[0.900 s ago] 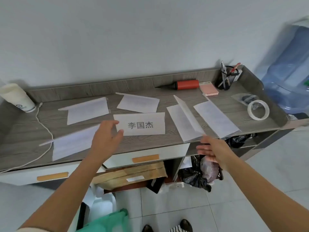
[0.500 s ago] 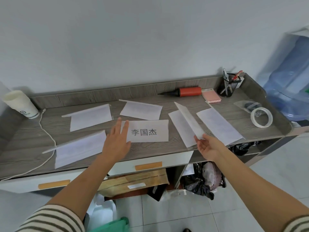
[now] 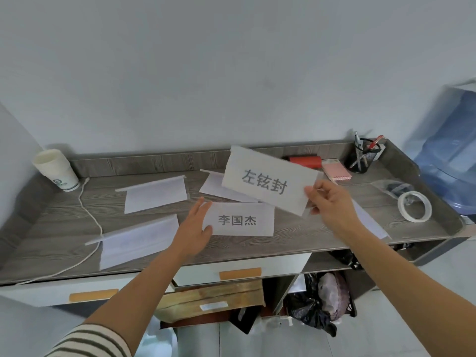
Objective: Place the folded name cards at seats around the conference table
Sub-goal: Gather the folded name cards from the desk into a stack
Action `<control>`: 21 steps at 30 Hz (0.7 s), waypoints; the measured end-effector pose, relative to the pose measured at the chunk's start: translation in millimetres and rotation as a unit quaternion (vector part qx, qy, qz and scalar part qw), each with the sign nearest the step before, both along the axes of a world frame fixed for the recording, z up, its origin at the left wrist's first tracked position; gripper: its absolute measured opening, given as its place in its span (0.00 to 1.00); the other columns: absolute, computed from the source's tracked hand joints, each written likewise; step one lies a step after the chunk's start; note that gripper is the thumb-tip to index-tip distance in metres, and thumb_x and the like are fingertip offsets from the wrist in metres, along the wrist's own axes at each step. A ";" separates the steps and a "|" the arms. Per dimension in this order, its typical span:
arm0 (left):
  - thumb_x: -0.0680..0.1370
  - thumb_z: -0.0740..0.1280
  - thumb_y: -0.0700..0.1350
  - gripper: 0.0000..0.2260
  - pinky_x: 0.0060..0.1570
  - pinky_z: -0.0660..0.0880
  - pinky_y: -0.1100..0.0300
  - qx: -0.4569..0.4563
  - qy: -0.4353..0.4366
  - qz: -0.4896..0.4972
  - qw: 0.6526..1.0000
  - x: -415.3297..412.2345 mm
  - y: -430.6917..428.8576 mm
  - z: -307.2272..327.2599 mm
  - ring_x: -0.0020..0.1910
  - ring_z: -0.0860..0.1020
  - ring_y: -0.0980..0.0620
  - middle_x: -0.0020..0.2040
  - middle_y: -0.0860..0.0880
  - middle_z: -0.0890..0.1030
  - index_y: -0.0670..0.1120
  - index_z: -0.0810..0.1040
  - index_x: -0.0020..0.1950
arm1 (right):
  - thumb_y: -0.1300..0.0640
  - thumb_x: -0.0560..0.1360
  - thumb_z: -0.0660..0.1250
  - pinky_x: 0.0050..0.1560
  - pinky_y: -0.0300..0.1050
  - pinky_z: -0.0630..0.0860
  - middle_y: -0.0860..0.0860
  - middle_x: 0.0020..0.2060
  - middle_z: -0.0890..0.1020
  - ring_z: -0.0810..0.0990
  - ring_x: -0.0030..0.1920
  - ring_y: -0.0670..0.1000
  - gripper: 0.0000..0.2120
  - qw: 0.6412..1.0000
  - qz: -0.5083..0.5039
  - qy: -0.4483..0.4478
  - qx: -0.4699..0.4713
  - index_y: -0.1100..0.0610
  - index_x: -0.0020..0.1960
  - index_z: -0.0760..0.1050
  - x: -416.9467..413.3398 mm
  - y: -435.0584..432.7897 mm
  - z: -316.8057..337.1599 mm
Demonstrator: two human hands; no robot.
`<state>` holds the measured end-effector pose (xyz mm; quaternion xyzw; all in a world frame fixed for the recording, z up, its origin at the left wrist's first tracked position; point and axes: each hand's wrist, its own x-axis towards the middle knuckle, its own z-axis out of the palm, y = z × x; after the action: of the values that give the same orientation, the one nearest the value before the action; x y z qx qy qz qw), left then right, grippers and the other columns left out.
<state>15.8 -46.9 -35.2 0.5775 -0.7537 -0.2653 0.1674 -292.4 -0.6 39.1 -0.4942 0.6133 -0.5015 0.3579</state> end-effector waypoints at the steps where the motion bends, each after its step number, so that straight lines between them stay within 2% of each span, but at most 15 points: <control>1: 0.79 0.60 0.38 0.27 0.66 0.69 0.49 0.018 0.058 0.016 0.998 2.2 -1.6 3.8 0.73 0.62 0.44 0.78 0.46 0.55 0.48 0.56 0.77 | 0.60 0.78 0.64 0.32 0.35 0.77 0.47 0.36 0.84 0.81 0.32 0.39 0.08 1.000 0.014 0.021 0.002 0.50 0.42 0.76 7.3 -0.8 -3.2; 3: 0.79 0.58 0.34 0.27 0.60 0.73 0.57 0.062 0.171 0.063 0.981 5.5 -1.0 12.5 0.68 0.68 0.47 0.76 0.46 0.59 0.47 0.57 0.77 | 0.60 0.78 0.64 0.33 0.35 0.76 0.45 0.34 0.82 0.79 0.31 0.37 0.09 0.997 0.041 0.066 0.009 0.50 0.42 0.76 19.9 -3.2 -13.4; 5: 0.80 0.58 0.35 0.27 0.53 0.71 0.65 0.092 0.237 0.111 0.961 7.9 -0.6 17.2 0.61 0.69 0.53 0.74 0.48 0.61 0.48 0.56 0.77 | 0.60 0.78 0.64 0.37 0.36 0.76 0.45 0.34 0.83 0.79 0.31 0.37 0.08 0.993 0.072 0.094 0.020 0.52 0.42 0.77 29.1 -6.4 -26.6; 7: 0.79 0.60 0.38 0.26 0.58 0.69 0.59 0.108 0.267 0.145 0.946 10.4 -3.1 17.6 0.62 0.69 0.54 0.72 0.48 0.66 0.49 0.57 0.77 | 0.61 0.79 0.63 0.40 0.38 0.78 0.45 0.38 0.85 0.82 0.37 0.39 0.06 0.989 0.106 0.103 0.024 0.56 0.46 0.78 36.0 -10.2 -39.7; 9: 0.79 0.60 0.39 0.25 0.63 0.71 0.52 0.133 0.296 0.167 0.931 11.4 -6.1 17.8 0.63 0.73 0.49 0.68 0.45 0.73 0.49 0.59 0.76 | 0.60 0.79 0.63 0.44 0.43 0.80 0.48 0.41 0.86 0.85 0.42 0.44 0.06 0.986 0.120 0.114 0.028 0.58 0.48 0.79 41.9 -14.9 -50.6; 10: 0.80 0.59 0.39 0.23 0.62 0.72 0.51 0.142 0.298 0.172 0.928 11.1 -7.0 18.1 0.60 0.75 0.48 0.63 0.45 0.76 0.48 0.60 0.75 | 0.59 0.79 0.63 0.44 0.43 0.80 0.48 0.41 0.86 0.85 0.42 0.45 0.06 0.984 0.122 0.123 0.031 0.57 0.47 0.79 44.6 -17.4 -54.8; 12: 0.81 0.58 0.40 0.22 0.54 0.74 0.56 0.153 0.292 0.168 0.929 9.1 -6.8 20.2 0.52 0.77 0.52 0.53 0.47 0.79 0.46 0.61 0.74 | 0.56 0.79 0.64 0.39 0.40 0.77 0.47 0.39 0.85 0.83 0.39 0.45 0.06 0.980 0.112 0.160 0.046 0.52 0.44 0.78 48.3 -21.7 -61.9; 15: 0.81 0.58 0.40 0.21 0.38 0.70 0.69 0.144 0.272 0.142 0.941 4.2 -4.8 23.3 0.48 0.75 0.54 0.52 0.48 0.77 0.45 0.61 0.75 | 0.46 0.78 0.62 0.35 0.45 0.73 0.50 0.38 0.82 0.80 0.39 0.53 0.12 0.946 0.054 0.305 0.099 0.54 0.45 0.75 47.4 -25.9 -72.3; 17: 0.81 0.59 0.39 0.22 0.40 0.69 0.69 0.135 0.258 0.132 0.948 1.6 -3.9 23.7 0.52 0.73 0.54 0.55 0.48 0.75 0.44 0.61 0.75 | 0.43 0.77 0.61 0.37 0.47 0.73 0.51 0.41 0.82 0.80 0.42 0.55 0.15 0.915 0.000 0.383 0.129 0.55 0.50 0.73 49.1 -25.7 -73.6; 19: 0.80 0.59 0.38 0.23 0.48 0.68 0.65 0.133 0.246 0.125 0.952 -1.2 -2.3 22.2 0.54 0.72 0.54 0.57 0.47 0.74 0.43 0.60 0.75 | 0.44 0.77 0.62 0.43 0.49 0.75 0.53 0.46 0.83 0.81 0.46 0.56 0.19 0.912 -0.036 0.387 0.130 0.56 0.60 0.71 53.2 -25.4 -73.6; 21: 0.79 0.61 0.38 0.26 0.52 0.70 0.61 0.137 0.242 0.118 0.953 -5.5 -0.5 19.9 0.54 0.73 0.53 0.57 0.48 0.75 0.43 0.57 0.77 | 0.46 0.77 0.62 0.49 0.51 0.75 0.55 0.52 0.82 0.80 0.51 0.58 0.26 0.916 -0.030 0.376 0.140 0.56 0.70 0.63 56.7 -25.8 -75.1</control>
<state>10.3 -47.3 -15.3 0.5981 -0.5735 -0.4762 0.2943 -235.7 -26.3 -36.0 -0.5720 0.7813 -0.1985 0.1513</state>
